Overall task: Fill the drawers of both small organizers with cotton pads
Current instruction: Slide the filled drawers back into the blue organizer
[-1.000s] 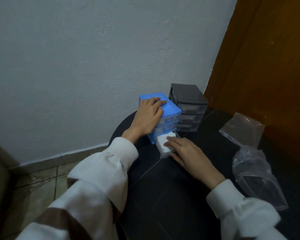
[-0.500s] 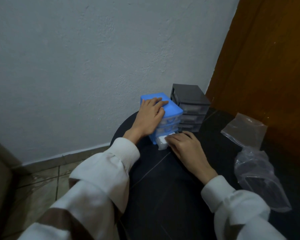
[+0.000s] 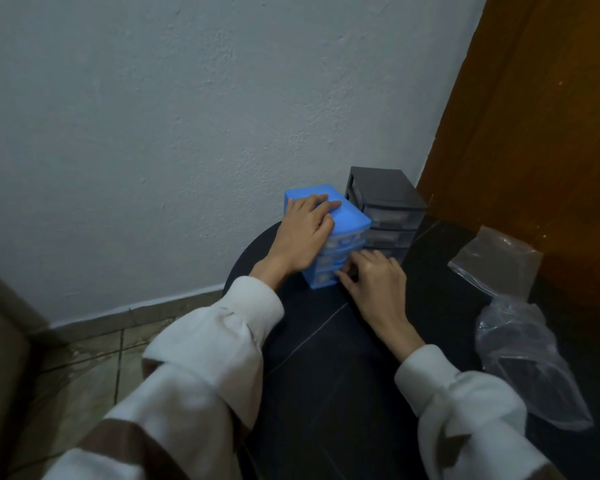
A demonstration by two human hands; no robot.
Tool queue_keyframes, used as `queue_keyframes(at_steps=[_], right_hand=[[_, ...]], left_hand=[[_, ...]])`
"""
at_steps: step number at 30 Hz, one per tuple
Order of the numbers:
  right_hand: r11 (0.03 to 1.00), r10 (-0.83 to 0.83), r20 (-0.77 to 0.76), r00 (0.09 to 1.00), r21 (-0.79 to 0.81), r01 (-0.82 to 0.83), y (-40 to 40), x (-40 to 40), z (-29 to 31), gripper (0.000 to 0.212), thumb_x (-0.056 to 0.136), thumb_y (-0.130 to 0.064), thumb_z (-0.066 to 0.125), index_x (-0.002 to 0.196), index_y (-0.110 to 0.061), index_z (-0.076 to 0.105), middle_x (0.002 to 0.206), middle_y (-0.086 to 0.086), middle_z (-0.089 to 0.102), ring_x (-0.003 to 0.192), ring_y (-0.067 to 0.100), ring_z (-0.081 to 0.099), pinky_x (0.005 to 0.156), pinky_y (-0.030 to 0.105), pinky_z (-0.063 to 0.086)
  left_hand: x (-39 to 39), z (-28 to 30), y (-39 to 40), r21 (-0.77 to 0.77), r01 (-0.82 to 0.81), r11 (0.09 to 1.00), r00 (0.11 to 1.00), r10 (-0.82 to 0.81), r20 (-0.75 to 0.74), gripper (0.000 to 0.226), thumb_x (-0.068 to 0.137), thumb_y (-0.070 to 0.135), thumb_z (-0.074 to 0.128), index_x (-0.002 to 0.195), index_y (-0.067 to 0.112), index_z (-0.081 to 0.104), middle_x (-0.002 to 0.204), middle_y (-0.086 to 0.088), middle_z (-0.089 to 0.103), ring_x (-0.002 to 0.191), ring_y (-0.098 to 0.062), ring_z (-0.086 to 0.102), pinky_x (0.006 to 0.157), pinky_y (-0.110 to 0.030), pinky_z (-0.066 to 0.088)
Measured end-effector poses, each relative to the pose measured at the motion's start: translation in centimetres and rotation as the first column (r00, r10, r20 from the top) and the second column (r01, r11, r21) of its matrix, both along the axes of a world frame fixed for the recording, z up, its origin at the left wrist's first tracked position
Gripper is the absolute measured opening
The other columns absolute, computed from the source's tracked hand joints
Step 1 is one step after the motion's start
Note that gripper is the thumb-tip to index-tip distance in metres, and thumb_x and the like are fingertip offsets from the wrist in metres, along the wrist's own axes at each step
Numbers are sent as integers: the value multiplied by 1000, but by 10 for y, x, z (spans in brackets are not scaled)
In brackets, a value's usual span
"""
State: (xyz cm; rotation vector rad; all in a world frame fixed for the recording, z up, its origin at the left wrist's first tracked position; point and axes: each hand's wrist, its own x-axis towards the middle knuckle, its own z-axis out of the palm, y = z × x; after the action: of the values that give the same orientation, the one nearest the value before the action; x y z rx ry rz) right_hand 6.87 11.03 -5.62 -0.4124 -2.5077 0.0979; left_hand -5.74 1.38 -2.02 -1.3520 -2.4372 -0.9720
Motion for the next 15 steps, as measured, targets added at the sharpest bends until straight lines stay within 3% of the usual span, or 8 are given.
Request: queue_keyframes(at_steps=[4,7,10,13,15], right_hand=[[950,-37,-68,997,-312,14,5,6,-4,17,79,-13,68,90,-17,55,90,-4,55,82,9,53,64,17,33],[814,-47,-41,998,-580,14,10,6,-10,34,80,-4,67,111,-11,54,110,6,59,103,16,56,81,22,43],[686,25,16,1000,-727,-6,11,4,-13,51,81,0,65,128,-8,48,125,8,56,116,16,52,91,18,40],[675,53,3,999,-737,-33,8,4,-15,54,81,2,62,132,-9,46,128,7,56,113,10,50,85,10,35],[661,48,-16,999,-749,-44,6,3,-16,54,81,4,61,131,-9,47,126,7,56,112,9,50,85,10,34]], left_hand=[[4,0,2,89,35,995,991,-47,128,47,101,32,29,145,16,31,154,-9,25,143,-21,16,118,-41,3],[18,2,3,302,-120,946,932,2,363,54,101,31,32,149,19,12,158,-8,1,145,-20,-2,115,-37,-3],[43,-9,-6,447,-395,802,781,38,623,52,101,33,32,148,18,18,154,-9,15,143,-20,9,115,-34,5],[67,-41,-16,411,-419,810,679,-22,734,50,101,39,25,145,16,30,146,-7,32,137,-18,23,113,-31,15],[71,-57,-15,423,-387,819,602,-123,789,60,96,56,23,143,21,34,144,-3,38,136,-17,30,115,-37,20]])
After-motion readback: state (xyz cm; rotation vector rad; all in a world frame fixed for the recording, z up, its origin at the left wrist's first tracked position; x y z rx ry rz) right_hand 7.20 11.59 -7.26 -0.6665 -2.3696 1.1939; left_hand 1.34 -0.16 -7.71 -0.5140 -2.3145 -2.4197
